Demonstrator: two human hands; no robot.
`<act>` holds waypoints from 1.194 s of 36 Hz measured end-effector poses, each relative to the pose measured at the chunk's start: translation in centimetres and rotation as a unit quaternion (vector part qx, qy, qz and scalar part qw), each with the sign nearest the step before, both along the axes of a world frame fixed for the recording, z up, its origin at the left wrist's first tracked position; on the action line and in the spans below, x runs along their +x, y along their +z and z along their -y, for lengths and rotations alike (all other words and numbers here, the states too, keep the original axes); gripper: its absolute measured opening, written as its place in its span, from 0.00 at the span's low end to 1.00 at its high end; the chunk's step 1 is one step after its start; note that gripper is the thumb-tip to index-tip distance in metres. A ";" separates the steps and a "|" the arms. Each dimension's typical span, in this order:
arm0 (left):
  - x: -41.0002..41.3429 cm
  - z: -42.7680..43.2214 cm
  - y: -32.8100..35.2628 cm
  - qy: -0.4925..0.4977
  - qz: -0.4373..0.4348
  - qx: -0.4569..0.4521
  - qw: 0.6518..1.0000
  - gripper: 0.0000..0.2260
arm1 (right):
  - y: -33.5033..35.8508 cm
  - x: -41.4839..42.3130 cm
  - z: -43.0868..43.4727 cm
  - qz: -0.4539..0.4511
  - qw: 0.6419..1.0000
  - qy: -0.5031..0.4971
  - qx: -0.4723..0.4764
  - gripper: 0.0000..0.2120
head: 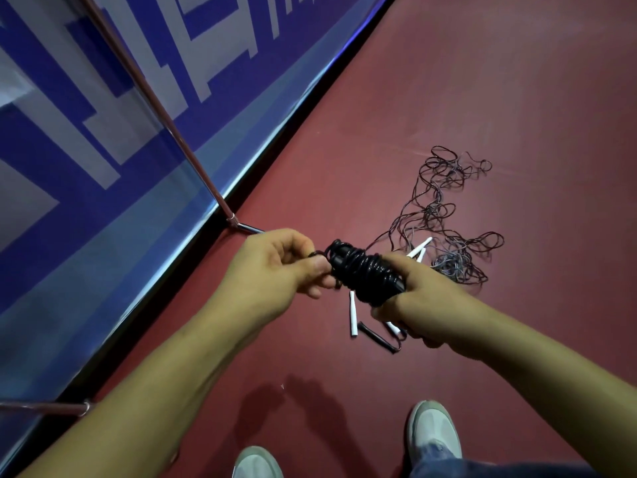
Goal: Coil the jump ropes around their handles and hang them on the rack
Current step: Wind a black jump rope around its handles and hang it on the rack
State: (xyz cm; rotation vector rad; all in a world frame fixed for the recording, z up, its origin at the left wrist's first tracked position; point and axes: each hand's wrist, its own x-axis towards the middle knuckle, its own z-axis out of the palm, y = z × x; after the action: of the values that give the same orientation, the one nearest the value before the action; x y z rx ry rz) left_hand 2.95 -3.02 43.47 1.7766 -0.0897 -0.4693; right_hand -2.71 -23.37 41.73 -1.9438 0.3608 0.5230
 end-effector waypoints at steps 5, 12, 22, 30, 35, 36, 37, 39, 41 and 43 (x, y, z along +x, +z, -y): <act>1.0 -0.1 1.7 0.060 0.036 -0.017 0.997 0.03 | -0.3 -0.3 -0.5 -0.014 0.999 0.014 0.049 0.17; 0.2 -0.4 4.5 0.067 0.150 0.017 0.986 0.04 | 0.0 -0.4 -0.9 -0.078 0.984 0.020 0.159 0.19; 0.2 -1.2 5.1 0.006 0.189 0.052 0.981 0.05 | -0.7 -0.9 -0.8 -0.083 0.975 -0.001 0.205 0.13; 1.7 -3.0 5.4 0.067 0.211 0.043 0.974 0.02 | -1.0 -0.9 -2.0 -0.049 0.971 0.105 0.208 0.03; 1.4 -3.2 6.6 0.085 0.186 -0.024 0.979 0.01 | -0.5 -0.8 -3.1 -0.033 0.962 0.115 0.246 0.05; 1.2 -3.2 6.9 0.078 0.195 -0.017 0.978 0.01 | -0.4 -0.8 -3.2 -0.035 0.961 0.114 0.250 0.06; 1.0 -3.2 7.1 0.071 0.202 -0.016 0.977 0.02 | -0.4 -0.8 -3.4 -0.037 0.960 0.115 0.254 0.06; 0.6 -3.5 7.6 0.073 0.212 -0.020 0.974 0.02 | -0.2 -0.8 -3.5 -0.037 0.958 0.121 0.257 0.06; 0.4 -3.9 8.0 0.087 0.224 -0.014 0.970 0.03 | 0.0 -1.0 -3.9 -0.028 0.959 0.133 0.248 0.06; 0.5 -4.2 8.6 0.099 0.240 -0.005 0.966 0.04 | 0.0 -1.2 -4.3 -0.009 0.963 0.135 0.234 0.06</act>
State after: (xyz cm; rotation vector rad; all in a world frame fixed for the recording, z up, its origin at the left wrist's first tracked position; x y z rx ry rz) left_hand 3.42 1.21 52.04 1.8342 -0.2506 0.1137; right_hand -3.91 -19.10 41.74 -1.5318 -0.0254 0.7303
